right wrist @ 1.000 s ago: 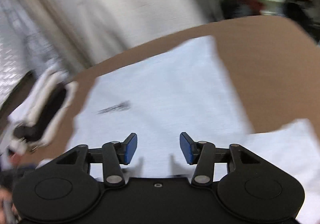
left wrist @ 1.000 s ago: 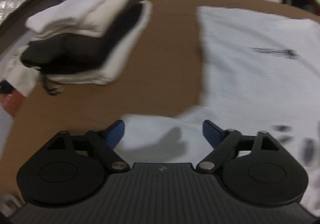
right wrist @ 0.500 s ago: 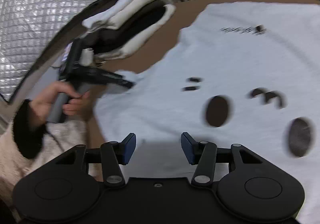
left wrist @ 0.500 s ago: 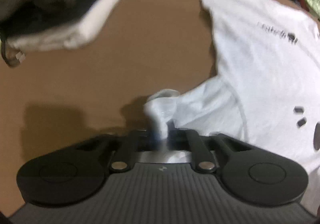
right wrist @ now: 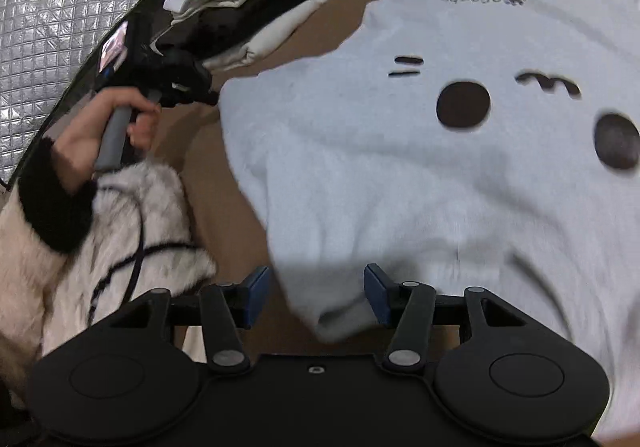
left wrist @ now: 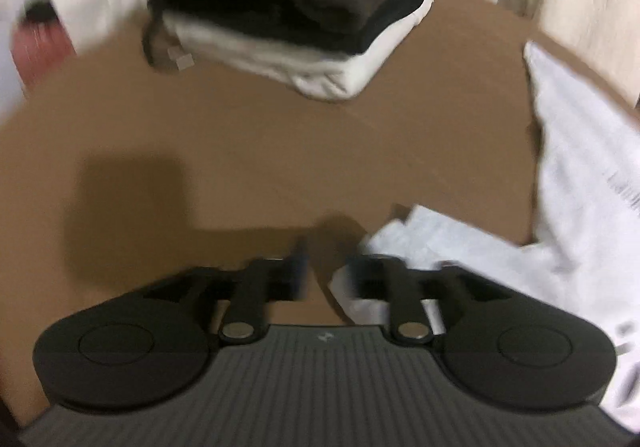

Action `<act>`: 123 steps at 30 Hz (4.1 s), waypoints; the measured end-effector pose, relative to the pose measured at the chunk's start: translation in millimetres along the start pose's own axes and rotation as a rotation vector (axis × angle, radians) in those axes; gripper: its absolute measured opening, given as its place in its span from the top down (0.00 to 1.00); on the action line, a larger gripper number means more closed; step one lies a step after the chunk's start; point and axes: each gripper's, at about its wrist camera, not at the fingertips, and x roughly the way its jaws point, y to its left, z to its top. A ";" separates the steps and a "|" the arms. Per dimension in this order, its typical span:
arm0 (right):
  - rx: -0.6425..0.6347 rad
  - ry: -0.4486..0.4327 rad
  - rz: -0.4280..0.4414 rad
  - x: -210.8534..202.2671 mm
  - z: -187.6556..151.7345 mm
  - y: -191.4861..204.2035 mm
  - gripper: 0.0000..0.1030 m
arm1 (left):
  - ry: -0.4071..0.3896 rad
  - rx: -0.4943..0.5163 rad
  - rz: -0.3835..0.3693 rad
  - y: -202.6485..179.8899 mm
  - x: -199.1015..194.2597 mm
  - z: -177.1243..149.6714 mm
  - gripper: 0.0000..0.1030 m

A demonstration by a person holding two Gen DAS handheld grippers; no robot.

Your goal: Fold clothes

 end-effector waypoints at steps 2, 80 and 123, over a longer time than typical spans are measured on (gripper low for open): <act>0.037 0.011 0.020 -5.1 -14.6 -0.4 0.43 | 0.062 -0.050 -0.011 4.7 4.8 -9.3 0.44; 0.534 -0.461 -0.188 -201.8 30.4 -245.9 0.37 | -0.016 0.195 -0.605 -126.9 -90.9 -42.5 0.94; 0.536 -0.460 -0.428 -206.9 18.6 -227.5 0.36 | 0.144 0.688 -0.756 -303.7 -72.3 -223.9 0.36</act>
